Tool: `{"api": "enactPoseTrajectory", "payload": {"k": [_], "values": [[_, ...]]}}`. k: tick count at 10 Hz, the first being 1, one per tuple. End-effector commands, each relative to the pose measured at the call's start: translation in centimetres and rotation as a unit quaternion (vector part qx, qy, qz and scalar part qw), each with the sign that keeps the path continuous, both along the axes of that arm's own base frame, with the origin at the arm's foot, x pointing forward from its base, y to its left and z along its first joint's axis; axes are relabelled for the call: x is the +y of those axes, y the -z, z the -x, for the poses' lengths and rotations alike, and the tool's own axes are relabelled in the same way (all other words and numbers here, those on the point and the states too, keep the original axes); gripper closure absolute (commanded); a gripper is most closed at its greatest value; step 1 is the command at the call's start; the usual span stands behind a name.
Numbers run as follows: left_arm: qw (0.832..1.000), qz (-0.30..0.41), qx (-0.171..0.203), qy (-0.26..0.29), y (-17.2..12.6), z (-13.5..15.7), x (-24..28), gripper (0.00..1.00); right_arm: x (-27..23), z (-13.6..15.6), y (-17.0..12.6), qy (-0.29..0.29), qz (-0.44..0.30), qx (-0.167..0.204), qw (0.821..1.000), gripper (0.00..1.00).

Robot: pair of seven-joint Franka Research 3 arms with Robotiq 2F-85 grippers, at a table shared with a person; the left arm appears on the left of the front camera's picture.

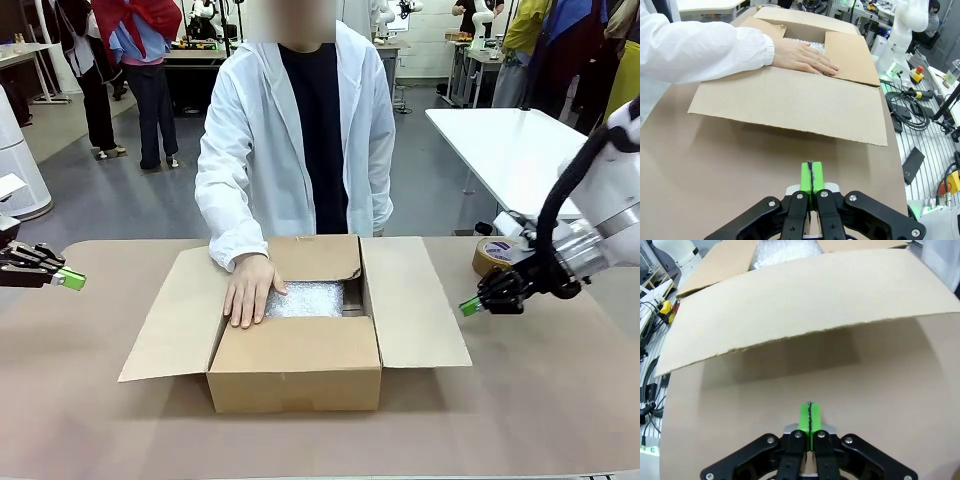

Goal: Wrap the clocks to prevent damage.
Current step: Push the right (or left) flap of the Package Box to close it.

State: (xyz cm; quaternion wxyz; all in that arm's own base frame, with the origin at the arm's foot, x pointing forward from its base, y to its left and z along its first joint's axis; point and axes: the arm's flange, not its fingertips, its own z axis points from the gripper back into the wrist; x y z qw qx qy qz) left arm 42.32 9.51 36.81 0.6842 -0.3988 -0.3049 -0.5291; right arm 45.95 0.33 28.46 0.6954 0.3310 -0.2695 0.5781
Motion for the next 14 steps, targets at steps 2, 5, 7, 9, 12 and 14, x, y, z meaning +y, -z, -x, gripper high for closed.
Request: {"api": "enactPoseTrajectory", "payload": {"k": [2, 5, 7, 9, 12, 14], "values": [[1.0, 0.002, -0.003, -0.004, 0.0, 0.0, 0.0, 1.0, 2.3, -0.4, 0.5, -0.048, -0.115, 0.036, 0.992, 0.99], [1.0, 0.002, -0.003, -0.004, 0.0, 0.0, 0.0, 1.0, 3.5, -0.2, -0.2, -0.071, -0.189, 0.031, 0.979, 0.99], [1.0, 0.002, -0.003, -0.004, 0.0, 0.0, 0.0, 1.0, 4.7, -0.3, -0.2, -0.04, -0.257, 0.007, 0.966, 0.99], [1.0, 0.002, -0.003, -0.004, 0.0, 0.0, 0.0, 1.0, 7.0, -1.0, 0.5, -0.001, -0.293, 0.002, 0.956, 0.99], [1.0, 0.002, -0.003, -0.004, 0.0, 0.0, 0.0, 1.0, 10.7, -1.6, 0.0, -0.002, -0.324, -0.009, 0.946, 0.99], [1.0, 0.002, -0.003, -0.004, 0.0, 0.0, 0.0, 1.0, 13.2, -1.8, 0.4, -0.009, -0.327, -0.001, 0.945, 0.99]]}}
